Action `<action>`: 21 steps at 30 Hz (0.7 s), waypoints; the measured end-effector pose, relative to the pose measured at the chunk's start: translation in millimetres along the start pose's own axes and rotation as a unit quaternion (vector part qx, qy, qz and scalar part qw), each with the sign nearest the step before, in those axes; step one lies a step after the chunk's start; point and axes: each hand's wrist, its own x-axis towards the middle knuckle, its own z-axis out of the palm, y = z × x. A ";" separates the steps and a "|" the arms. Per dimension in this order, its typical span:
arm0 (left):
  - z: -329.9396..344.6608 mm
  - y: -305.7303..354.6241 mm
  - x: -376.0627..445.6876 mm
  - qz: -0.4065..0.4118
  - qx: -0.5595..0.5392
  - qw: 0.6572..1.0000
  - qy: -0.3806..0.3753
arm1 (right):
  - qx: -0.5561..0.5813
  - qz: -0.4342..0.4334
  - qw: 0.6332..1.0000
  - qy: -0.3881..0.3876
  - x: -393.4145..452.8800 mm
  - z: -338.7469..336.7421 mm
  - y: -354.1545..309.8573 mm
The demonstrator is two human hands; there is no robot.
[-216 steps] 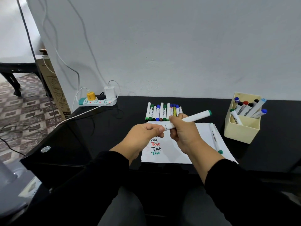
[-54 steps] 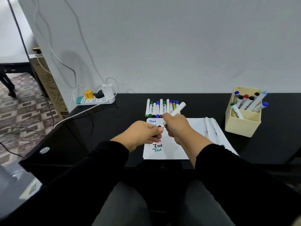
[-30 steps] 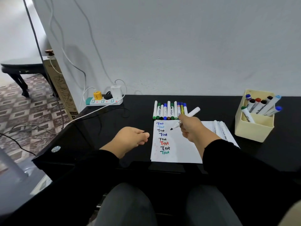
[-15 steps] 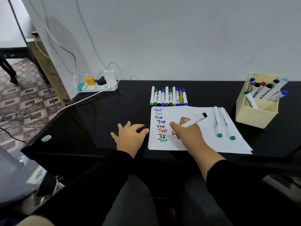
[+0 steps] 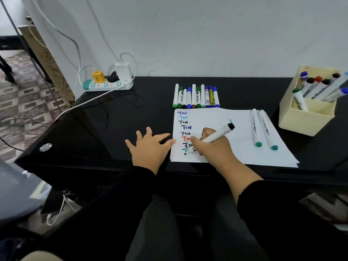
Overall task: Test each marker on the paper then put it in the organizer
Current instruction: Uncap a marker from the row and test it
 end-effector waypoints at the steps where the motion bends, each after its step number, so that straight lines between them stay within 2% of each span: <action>1: 0.0 0.1 0.2 -0.001 0.002 1.000 -0.002 | -0.011 -0.004 1.000 -0.003 -0.1 0.0 -0.4; 7: -0.7 0.0 0.6 -0.004 0.010 1.000 -0.011 | 0.020 0.002 0.999 0.028 1.3 -1.7 1.1; 14: -1.9 0.4 0.0 -0.002 0.011 1.000 -0.013 | 0.017 -0.010 1.000 -0.007 -1.3 -1.2 0.7; 21: -2.4 0.4 -0.7 0.000 0.013 1.000 -0.013 | 0.030 -0.004 0.999 0.021 1.0 -2.3 3.0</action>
